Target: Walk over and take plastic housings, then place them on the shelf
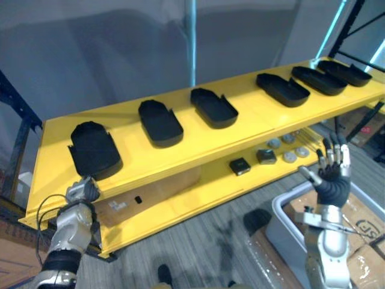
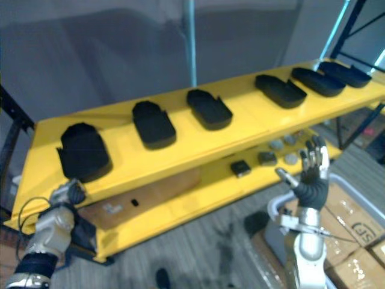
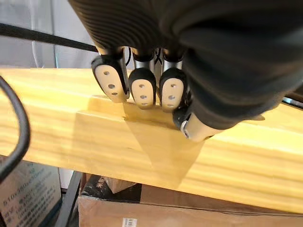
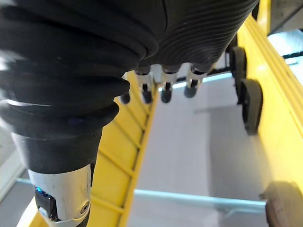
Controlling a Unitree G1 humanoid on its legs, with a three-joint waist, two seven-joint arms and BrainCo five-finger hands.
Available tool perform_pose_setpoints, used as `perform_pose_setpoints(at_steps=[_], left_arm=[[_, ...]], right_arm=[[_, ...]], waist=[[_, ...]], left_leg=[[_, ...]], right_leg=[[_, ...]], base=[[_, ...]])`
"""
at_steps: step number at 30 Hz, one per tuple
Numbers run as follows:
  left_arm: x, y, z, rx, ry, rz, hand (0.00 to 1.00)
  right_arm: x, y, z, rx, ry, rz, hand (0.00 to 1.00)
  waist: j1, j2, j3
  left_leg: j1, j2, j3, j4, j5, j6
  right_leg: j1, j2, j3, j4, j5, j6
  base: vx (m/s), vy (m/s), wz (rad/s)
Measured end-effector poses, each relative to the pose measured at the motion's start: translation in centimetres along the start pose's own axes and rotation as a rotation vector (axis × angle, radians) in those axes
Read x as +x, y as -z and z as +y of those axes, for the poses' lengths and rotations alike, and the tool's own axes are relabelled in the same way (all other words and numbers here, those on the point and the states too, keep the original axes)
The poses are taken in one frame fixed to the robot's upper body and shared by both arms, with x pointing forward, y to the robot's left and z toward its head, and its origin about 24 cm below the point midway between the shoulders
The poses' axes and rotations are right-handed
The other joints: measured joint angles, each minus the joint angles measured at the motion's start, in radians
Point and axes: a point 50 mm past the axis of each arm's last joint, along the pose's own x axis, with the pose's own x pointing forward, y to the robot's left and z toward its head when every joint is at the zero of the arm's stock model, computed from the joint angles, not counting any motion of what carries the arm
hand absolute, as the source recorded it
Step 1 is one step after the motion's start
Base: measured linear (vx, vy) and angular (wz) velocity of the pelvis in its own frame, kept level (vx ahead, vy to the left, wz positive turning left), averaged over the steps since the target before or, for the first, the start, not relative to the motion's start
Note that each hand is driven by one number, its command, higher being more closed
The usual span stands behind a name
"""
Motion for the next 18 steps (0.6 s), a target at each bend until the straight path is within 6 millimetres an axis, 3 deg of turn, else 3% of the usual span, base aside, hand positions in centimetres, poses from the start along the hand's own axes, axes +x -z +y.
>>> perform_pose_setpoints(at_steps=[6,7,11,12,13,14,15,18], left_arm=[[0.1,0.1,-0.1,-0.037,0.008,0.01,1.0],[0.2,0.2,-0.2,-0.038,0.01,0.013,1.0],[0.4,-0.7,-0.2,-0.031,0.065,-0.017,1.0],[0.6,-1.1,0.4,-0.032,0.066,-0.03,1.0],[0.5,-1.2,0.6,-0.034,0.071,-0.034,1.0],[0.4,-1.7,0.7,-0.056,0.099,-0.053,1.0],[0.2,-1.9,1.1,-0.058,0.126,-0.076,1.0],[-0.8,-3.1,2.9,-0.089,0.142,-0.166,1.0]], right_arm=[[0.0,0.1,0.3,0.0,-0.023,0.006,0.0],[0.0,0.1,0.3,0.0,-0.022,0.007,0.0],[0.0,0.1,0.2,-0.005,-0.026,0.01,0.0],[-0.1,0.2,0.3,0.013,-0.015,0.019,0.0],[0.0,0.2,0.3,0.023,-0.008,0.019,0.0],[0.1,-0.3,0.2,0.038,-0.002,0.0,0.0],[0.0,-0.7,0.4,0.048,0.0,-0.013,0.0],[0.0,-1.0,0.4,0.05,-0.002,-0.025,0.0]], waist=[[-0.001,-0.004,-0.002],[0.0,-0.015,-0.003],[-0.001,0.0,-0.008],[-0.017,-0.051,-0.007],[-0.017,-0.065,-0.003],[-0.009,-0.049,0.003],[-0.01,-0.045,0.002],[-0.025,-0.047,0.003]], left_leg=[[-0.002,-0.014,0.001,0.0,-0.007,-0.009],[-0.001,-0.026,0.002,0.005,-0.005,-0.012],[-0.012,-0.045,-0.006,0.0,-0.017,-0.003],[-0.027,-0.078,0.001,0.03,-0.035,-0.003],[-0.047,-0.089,-0.007,0.126,-0.03,0.043],[-0.054,-0.081,-0.053,0.207,-0.12,0.066],[-0.029,-0.088,-0.052,0.151,-0.139,0.053],[0.011,-0.12,-0.049,0.011,-0.104,0.04]], right_leg=[[-0.001,-0.01,0.02,-0.01,0.003,-0.005],[-0.002,-0.026,0.021,-0.018,0.006,-0.008],[-0.002,-0.028,0.027,-0.026,0.005,0.0],[-0.011,-0.076,0.02,-0.043,0.007,0.001],[-0.01,-0.092,0.022,-0.042,0.01,0.004],[0.003,-0.083,0.03,-0.049,0.007,0.002],[0.003,-0.087,0.038,-0.049,0.014,0.012],[-0.009,-0.091,0.037,-0.046,-0.008,-0.001]], base=[[-0.02,0.026,-0.02],[-0.01,0.038,-0.11],[-0.02,0.072,0.05],[0.14,0.098,0.26],[0.26,0.077,0.1],[0.24,0.088,-0.19],[0.15,0.074,-0.14],[0.05,0.049,0.2]])
